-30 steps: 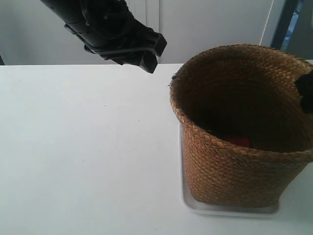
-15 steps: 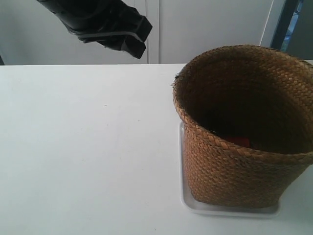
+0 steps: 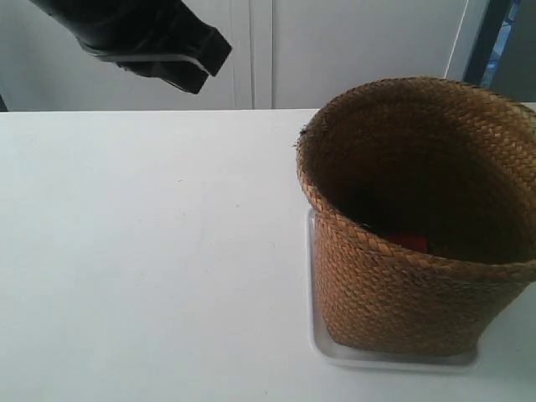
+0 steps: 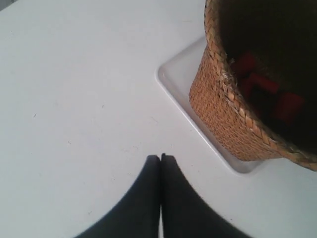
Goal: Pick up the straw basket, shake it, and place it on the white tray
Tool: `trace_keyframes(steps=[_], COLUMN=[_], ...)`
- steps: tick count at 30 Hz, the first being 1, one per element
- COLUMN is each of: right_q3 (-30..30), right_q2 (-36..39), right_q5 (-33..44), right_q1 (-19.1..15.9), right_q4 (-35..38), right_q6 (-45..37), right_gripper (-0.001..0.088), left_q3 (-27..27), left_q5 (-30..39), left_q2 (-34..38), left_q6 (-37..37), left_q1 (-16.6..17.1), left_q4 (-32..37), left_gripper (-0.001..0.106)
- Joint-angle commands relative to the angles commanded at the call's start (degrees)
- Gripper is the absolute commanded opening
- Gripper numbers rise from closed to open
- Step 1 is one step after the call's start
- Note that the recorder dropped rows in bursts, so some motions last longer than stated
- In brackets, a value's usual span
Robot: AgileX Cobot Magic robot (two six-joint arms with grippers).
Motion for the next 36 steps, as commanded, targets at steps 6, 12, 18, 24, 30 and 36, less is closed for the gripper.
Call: trace_keyframes(steps=[6,12,18,24,30,36], right_q3=[0.2,2.0,5.2,5.2,5.2,5.2], right_q2=[-6.4,-14.2,-21.5,-25.1,-27.1,-27.5], right_q5=[-1.9,-6.9,-7.0,-6.0,-6.0,-6.0], right_q1=[0.0,0.0,0.0,0.0,0.0,0.0], right_q4=[0.8,1.3,1.0,1.0,1.0,1.0], right_q6=[0.0,-0.4,0.0,0.0,0.0,0.0], right_gripper=[0.0003,0.0,0.0,0.0,0.0,0.0], left_q3=[12.4,26.1,38.4,47.4,49.2,49.2], left_q5=[-13.5,-19.9,-29.2,-38.6,-24.1,-16.8], left_q2=[-10.4,-20.8,-32.9,-44.4,-47.1,-47.1], left_q6=[0.1,-0.1,0.0,-0.1,-0.1,-0.1], left_q1=[0.0,0.0,0.0,0.0,0.0,0.0], left_q4=[0.0,-0.8,-0.8,-1.8,-1.8,-1.5], left_gripper=[0.0,0.0,0.0,0.0,0.0,0.0])
